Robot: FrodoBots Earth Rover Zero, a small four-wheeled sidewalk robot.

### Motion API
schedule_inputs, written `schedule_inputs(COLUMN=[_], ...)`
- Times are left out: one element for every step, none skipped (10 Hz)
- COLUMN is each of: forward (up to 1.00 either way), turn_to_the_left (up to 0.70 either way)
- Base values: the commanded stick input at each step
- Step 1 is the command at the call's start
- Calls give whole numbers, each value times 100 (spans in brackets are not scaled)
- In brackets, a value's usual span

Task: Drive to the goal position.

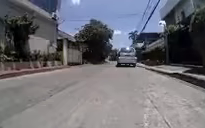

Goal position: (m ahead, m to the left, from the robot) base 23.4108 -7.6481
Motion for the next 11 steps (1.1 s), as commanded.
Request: schedule_inputs(forward=[100, 100, 100, 100, 100, 100, 100, 100, 100, 100, 100], turn_to_the_left=[5, 5, 5, -22, -35, -35, 10, 5, 5, 5, 5])
